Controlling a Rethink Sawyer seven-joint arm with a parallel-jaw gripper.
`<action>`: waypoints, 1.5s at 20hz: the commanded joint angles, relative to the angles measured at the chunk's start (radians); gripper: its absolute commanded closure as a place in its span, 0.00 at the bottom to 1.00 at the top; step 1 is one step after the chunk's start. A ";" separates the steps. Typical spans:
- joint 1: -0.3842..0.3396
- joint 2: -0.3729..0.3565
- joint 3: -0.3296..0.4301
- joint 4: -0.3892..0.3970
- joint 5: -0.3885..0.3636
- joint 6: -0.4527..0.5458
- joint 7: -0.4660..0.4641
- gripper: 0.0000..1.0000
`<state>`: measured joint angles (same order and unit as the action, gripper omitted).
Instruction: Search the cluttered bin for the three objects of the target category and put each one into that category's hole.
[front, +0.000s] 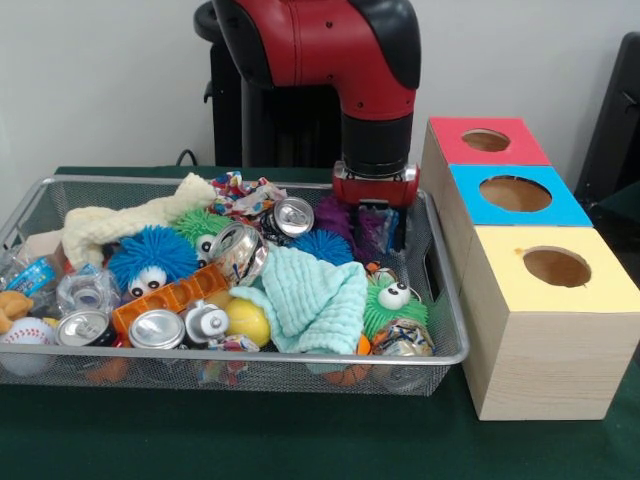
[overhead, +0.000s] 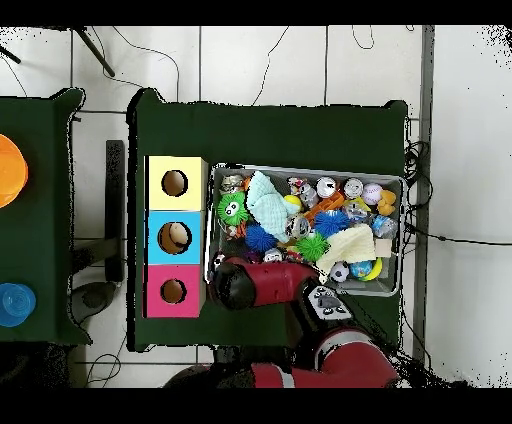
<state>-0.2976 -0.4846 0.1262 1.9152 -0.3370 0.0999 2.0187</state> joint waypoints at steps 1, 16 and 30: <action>-0.061 0.002 0.110 -0.018 -0.164 0.231 -0.231 0.00; -0.054 -0.047 0.165 -0.040 -0.266 0.304 -0.175 0.00; -0.092 -0.160 0.233 0.035 -0.240 0.345 -0.158 0.00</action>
<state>-0.3533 -0.5968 0.2599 1.8973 -0.5363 0.3047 2.0187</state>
